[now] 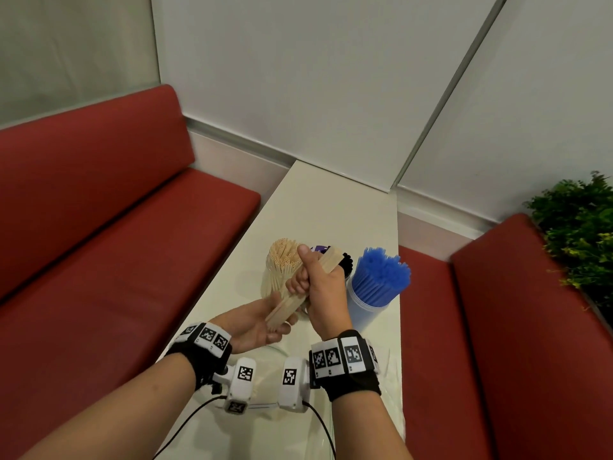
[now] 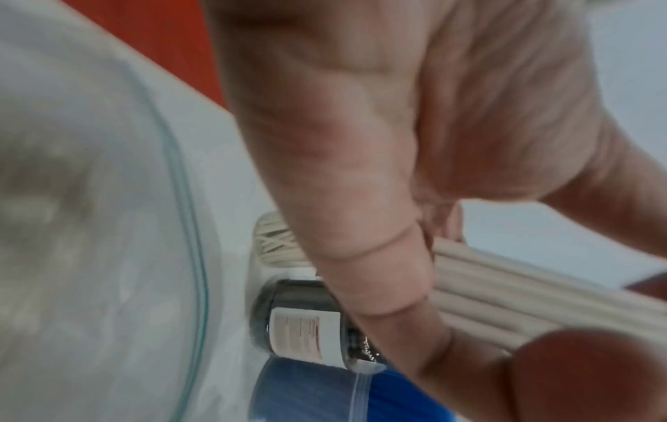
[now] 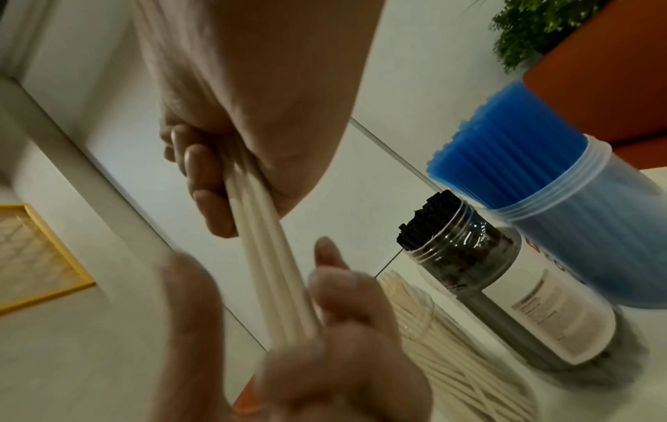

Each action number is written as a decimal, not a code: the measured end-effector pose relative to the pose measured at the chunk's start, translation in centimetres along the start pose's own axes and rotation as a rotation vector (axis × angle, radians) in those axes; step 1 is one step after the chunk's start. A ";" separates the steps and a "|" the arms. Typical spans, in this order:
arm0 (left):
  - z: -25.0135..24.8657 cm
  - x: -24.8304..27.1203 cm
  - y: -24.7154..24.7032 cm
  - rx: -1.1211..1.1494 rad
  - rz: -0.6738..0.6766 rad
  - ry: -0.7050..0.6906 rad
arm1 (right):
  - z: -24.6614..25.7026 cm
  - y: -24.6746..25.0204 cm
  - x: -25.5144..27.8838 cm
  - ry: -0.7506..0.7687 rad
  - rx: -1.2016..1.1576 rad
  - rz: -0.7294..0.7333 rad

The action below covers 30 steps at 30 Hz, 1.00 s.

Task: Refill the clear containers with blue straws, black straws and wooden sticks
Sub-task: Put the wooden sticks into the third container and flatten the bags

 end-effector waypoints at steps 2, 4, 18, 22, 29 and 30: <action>-0.2 -0.8 1.3 0.105 -0.120 0.014 | -0.2 0.0 0.0 0.024 0.048 0.015; 0.1 -1.5 2.1 0.056 -0.240 0.054 | -1.0 -0.4 0.1 0.039 0.145 0.024; 4.3 -2.0 8.3 -0.346 -0.532 0.207 | -5.3 1.8 -1.5 -0.399 0.728 0.415; 4.7 -1.9 9.4 -0.529 -0.542 0.303 | -4.1 1.7 -4.2 -0.333 0.877 0.411; 5.0 -2.0 9.1 -1.472 -0.214 0.359 | -0.4 0.5 -10.8 -0.201 0.945 0.229; 5.3 -2.3 9.2 -1.646 -0.199 0.304 | 0.0 0.2 -11.5 -0.184 0.951 0.204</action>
Point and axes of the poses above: each hand's wrist, its own x-axis away from the middle knuckle, its own y-axis out of the back of the hand, z = x × y, the point moved 9 cm from there along -x, towards the middle knuckle, and after that the axes turned 11 degrees about -z, right-handed, at the moved point
